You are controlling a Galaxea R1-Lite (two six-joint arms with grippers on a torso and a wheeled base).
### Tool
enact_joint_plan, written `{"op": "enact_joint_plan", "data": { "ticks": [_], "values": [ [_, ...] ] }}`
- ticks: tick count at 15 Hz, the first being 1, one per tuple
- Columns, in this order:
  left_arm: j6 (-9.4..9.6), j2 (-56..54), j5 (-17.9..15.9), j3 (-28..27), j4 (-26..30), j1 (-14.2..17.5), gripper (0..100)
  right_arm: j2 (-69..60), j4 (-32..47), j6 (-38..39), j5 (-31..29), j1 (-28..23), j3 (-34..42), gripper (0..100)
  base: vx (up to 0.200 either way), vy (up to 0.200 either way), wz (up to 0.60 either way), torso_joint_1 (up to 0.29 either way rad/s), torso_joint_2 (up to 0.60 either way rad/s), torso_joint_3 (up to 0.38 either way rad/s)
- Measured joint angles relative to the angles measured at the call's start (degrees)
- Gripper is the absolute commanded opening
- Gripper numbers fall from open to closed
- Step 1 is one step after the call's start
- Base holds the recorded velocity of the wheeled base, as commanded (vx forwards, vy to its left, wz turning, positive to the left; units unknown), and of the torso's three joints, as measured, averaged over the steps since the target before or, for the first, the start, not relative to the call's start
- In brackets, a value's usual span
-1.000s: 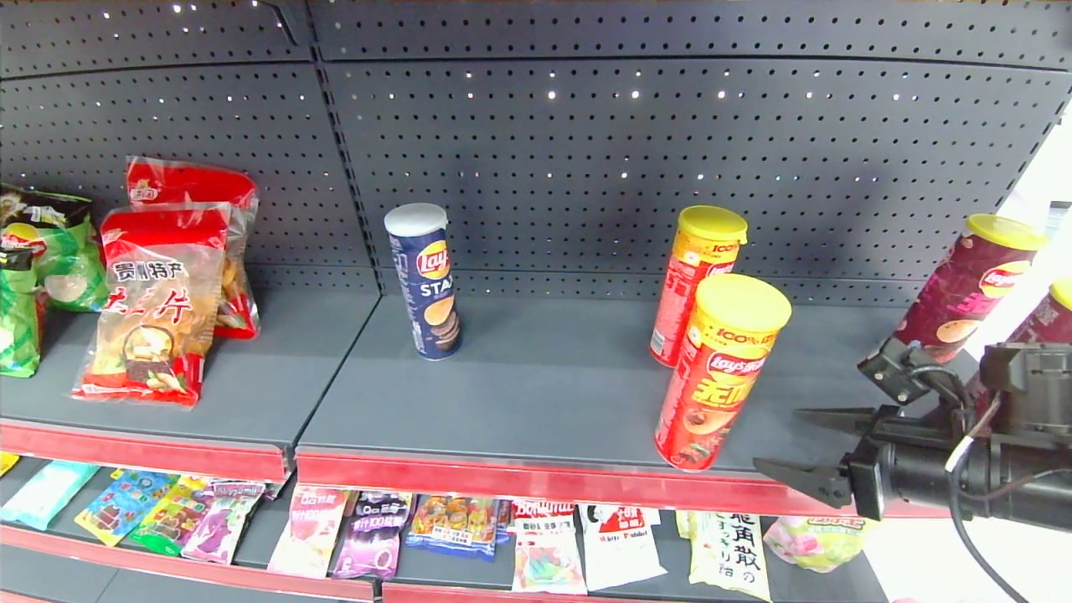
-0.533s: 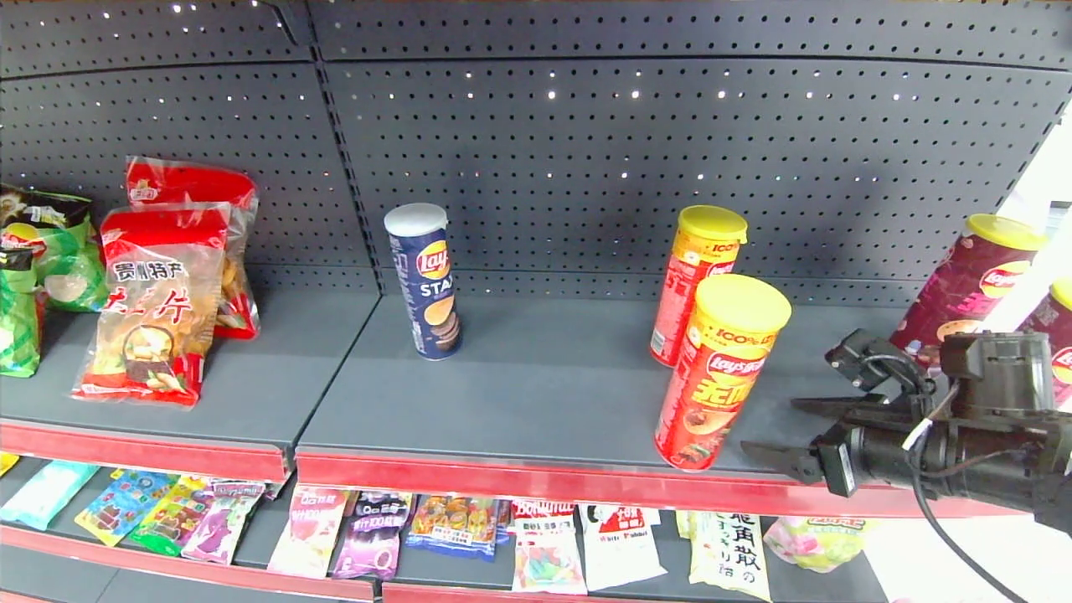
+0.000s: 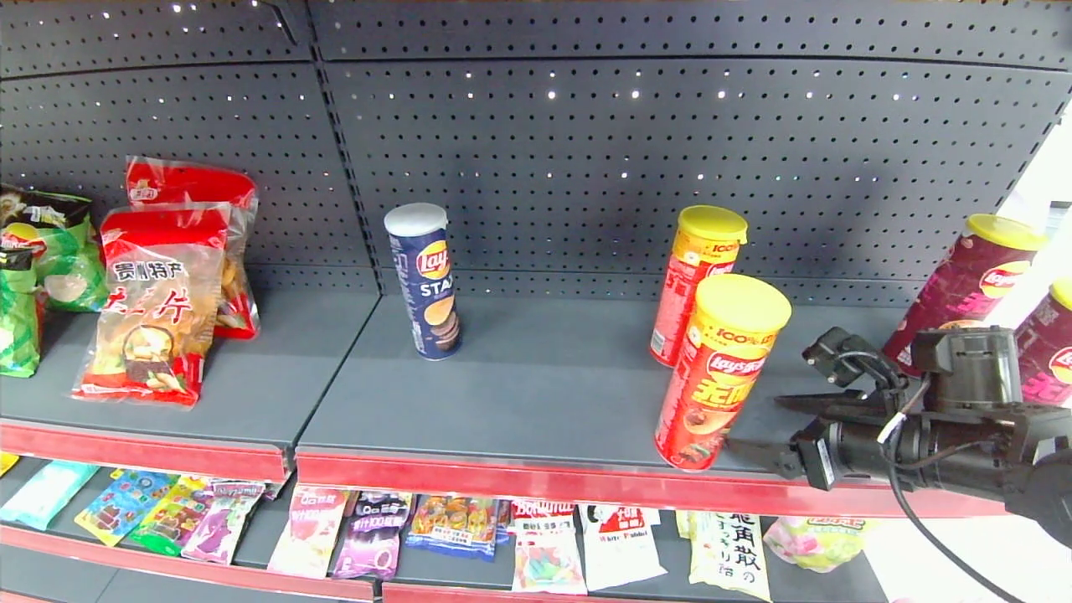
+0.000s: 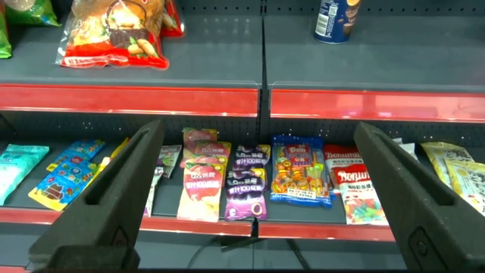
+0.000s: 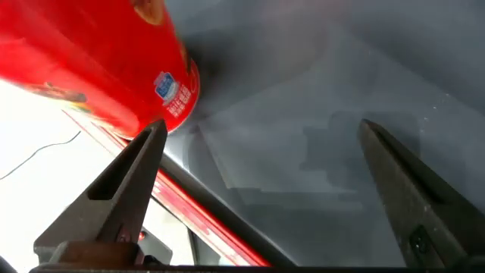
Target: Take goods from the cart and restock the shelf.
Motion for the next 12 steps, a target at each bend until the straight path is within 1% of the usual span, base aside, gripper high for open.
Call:
{"op": "enact_joint_plan", "data": {
  "ticks": [8,12],
  "values": [
    [0.00,0.0,0.0,0.0,0.0,0.0,100,1.0,0.0,0.2,0.0,0.8,-0.9,100,0.000,0.000,0.00,0.000,0.00,0.000],
    [0.00,0.0,0.0,0.0,0.0,0.0,100,-0.2,0.0,0.8,0.0,0.5,0.2,100,0.000,0.000,0.00,0.000,0.00,0.000]
  ]
}}
